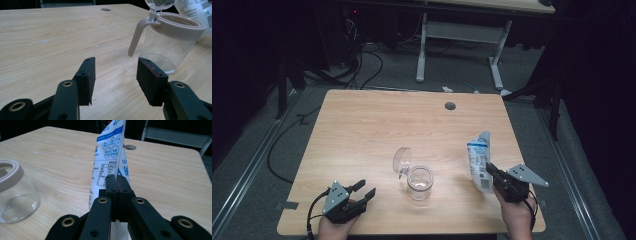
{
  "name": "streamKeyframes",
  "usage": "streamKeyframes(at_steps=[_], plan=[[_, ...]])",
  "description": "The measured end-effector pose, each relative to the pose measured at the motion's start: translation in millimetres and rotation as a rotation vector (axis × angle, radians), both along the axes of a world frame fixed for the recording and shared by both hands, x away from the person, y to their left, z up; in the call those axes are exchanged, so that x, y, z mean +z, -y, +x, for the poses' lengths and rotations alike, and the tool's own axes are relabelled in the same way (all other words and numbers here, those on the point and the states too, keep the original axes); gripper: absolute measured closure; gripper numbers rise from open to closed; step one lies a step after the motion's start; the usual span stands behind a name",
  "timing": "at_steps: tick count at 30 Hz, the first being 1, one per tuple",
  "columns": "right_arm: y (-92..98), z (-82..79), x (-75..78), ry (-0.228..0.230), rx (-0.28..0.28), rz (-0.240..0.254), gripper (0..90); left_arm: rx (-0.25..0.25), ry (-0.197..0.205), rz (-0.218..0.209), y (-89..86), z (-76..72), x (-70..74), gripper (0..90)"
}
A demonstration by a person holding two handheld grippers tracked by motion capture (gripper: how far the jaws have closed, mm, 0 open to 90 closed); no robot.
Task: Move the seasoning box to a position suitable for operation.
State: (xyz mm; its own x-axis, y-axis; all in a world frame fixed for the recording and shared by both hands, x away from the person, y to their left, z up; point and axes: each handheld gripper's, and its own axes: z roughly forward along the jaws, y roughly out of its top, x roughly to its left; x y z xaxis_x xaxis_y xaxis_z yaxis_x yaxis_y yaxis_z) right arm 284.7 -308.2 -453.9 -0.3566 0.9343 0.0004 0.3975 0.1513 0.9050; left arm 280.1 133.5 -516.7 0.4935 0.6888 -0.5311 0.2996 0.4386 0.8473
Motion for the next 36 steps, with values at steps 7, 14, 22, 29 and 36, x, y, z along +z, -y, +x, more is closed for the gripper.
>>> streamKeyframes(at_steps=[7,14,22,29,36], plan=[[-13.1,5.0,3.1,-0.041,0.024,-0.049,89.9,0.003,-0.012,-0.017,-4.2,2.6,-0.7,50.0],[-23.9,10.4,10.5,-0.072,0.052,-0.084,89.9,-0.021,-0.008,-0.035,-2.0,4.0,0.2,49.9],[-29.3,16.2,18.1,-0.125,0.064,-0.122,89.9,-0.044,-0.001,-0.035,-0.4,1.7,0.8,49.9],[-30.6,24.4,29.1,-0.189,0.093,-0.155,89.9,-0.039,0.0,-0.037,0.3,1.2,0.4,49.9],[-34.0,31.9,36.8,-0.243,0.12,-0.179,89.9,-0.041,0.002,-0.03,0.6,0.6,-0.4,49.9]])
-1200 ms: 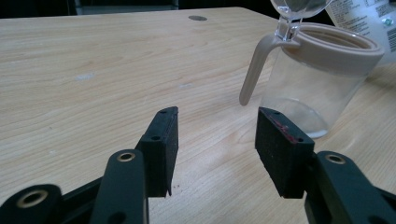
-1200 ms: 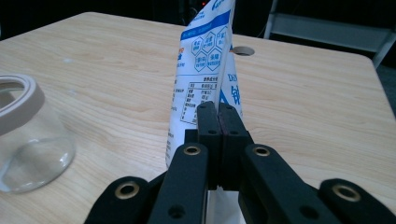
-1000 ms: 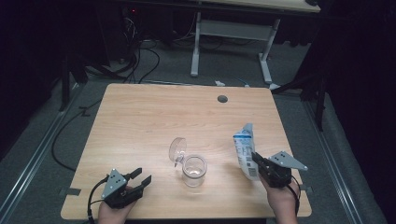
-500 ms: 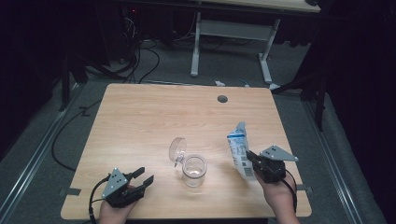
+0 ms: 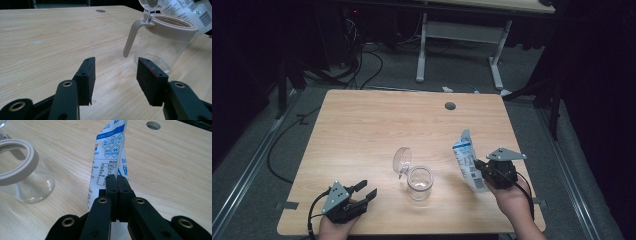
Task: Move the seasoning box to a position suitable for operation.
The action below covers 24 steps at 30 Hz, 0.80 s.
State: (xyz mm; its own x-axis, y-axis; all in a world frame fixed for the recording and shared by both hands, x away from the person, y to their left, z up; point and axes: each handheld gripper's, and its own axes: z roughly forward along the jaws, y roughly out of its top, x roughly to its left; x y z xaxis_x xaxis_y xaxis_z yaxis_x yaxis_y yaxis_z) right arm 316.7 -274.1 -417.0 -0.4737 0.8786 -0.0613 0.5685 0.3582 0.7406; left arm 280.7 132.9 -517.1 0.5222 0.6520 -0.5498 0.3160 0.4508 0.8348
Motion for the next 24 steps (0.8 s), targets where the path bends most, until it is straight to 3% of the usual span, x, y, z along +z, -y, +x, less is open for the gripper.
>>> streamKeyframes(at_steps=[9,24], plan=[[-3.1,7.2,0.5,-0.059,0.027,0.004,89.9,-0.001,0.01,-0.008,1.5,-2.5,2.2,50.0],[-5.3,11.2,14.3,-0.17,0.06,-0.084,89.9,-0.01,0.002,-0.004,1.6,-2.2,0.4,50.0]])
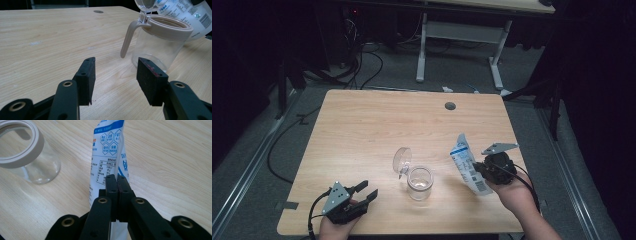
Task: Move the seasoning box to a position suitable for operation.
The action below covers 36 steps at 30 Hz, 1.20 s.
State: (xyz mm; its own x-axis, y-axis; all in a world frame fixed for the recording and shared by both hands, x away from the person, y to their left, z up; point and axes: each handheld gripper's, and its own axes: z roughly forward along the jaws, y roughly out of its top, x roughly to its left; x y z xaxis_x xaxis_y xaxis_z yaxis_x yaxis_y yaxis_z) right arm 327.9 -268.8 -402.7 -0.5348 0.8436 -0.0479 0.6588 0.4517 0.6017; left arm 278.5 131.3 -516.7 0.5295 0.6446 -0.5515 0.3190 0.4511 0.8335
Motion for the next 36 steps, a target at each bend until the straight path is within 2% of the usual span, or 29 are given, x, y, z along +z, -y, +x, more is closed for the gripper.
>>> streamKeyframes(at_steps=[7,10,11,12,16,17,30,36], plan=[[-3.0,0.1,8.3,-0.027,0.028,-0.016,89.9,-0.005,-0.001,0.005,2.5,0.0,-1.0,50.1],[-4.7,1.6,9.5,-0.052,0.037,-0.029,89.8,-0.008,-0.001,0.009,3.4,-0.5,-1.5,50.1],[-5.3,2.3,9.4,-0.063,0.04,-0.035,89.8,-0.008,-0.001,0.009,3.5,-0.7,-1.4,50.1],[-8.0,3.2,9.2,-0.084,0.047,-0.066,89.8,-0.009,-0.001,0.008,3.6,-1.0,-1.5,50.1],[-11.7,4.8,9.8,-0.109,0.059,-0.089,89.9,-0.01,-0.003,0.01,3.6,-1.0,-2.0,50.1],[-13.7,6.5,10.5,-0.132,0.066,-0.101,89.9,-0.011,-0.004,0.009,3.7,-1.2,-2.0,50.1],[-17.1,12.3,11.6,-0.217,0.061,-0.144,89.9,-0.011,-0.003,0.006,5.3,-1.7,-2.6,50.2],[-14.1,14.6,12.9,-0.253,0.055,-0.16,89.9,-0.013,-0.002,0.019,6.0,-2.6,-3.6,50.3]])
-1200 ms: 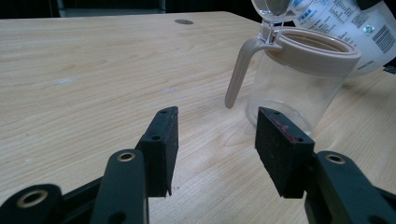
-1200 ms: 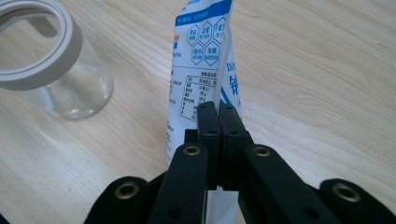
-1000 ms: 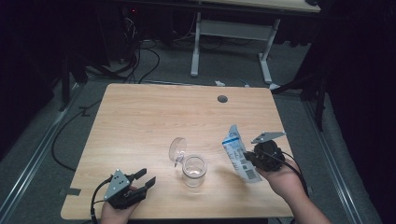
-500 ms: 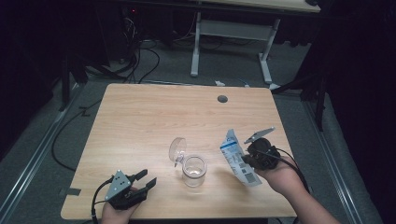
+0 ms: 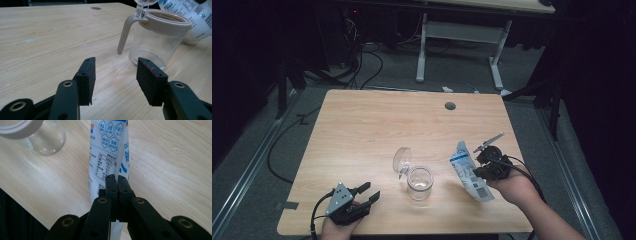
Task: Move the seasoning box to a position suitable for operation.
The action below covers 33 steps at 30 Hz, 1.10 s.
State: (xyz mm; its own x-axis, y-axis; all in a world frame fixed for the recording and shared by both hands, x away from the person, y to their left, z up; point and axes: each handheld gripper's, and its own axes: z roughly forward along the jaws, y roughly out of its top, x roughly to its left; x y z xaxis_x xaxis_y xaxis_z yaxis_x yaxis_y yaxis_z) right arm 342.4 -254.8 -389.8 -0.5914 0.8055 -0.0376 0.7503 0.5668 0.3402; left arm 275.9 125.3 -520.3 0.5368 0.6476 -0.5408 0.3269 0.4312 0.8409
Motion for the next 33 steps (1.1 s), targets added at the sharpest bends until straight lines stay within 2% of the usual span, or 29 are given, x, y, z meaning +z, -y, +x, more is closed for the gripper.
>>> streamKeyframes(at_steps=[9,21,23,32,33], plan=[[-2.9,1.6,2.2,-0.038,0.031,-0.048,89.9,0.0,0.004,0.004,2.6,-0.8,-0.7,50.6],[-5.8,5.2,5.0,-0.096,0.029,-0.071,89.9,-0.007,0.02,0.022,5.8,-2.9,-1.7,50.1],[-5.7,5.5,5.6,-0.099,0.024,-0.071,89.9,-0.013,0.036,0.032,8.2,-4.8,-2.1,48.9],[-7.0,1.6,14.1,-0.078,0.03,-0.065,89.9,-0.066,0.039,0.037,22.6,-11.0,-3.1,47.1],[-6.8,1.1,15.6,-0.077,0.028,-0.062,89.9,-0.07,0.05,0.042,25.0,-12.0,-3.1,47.1]])
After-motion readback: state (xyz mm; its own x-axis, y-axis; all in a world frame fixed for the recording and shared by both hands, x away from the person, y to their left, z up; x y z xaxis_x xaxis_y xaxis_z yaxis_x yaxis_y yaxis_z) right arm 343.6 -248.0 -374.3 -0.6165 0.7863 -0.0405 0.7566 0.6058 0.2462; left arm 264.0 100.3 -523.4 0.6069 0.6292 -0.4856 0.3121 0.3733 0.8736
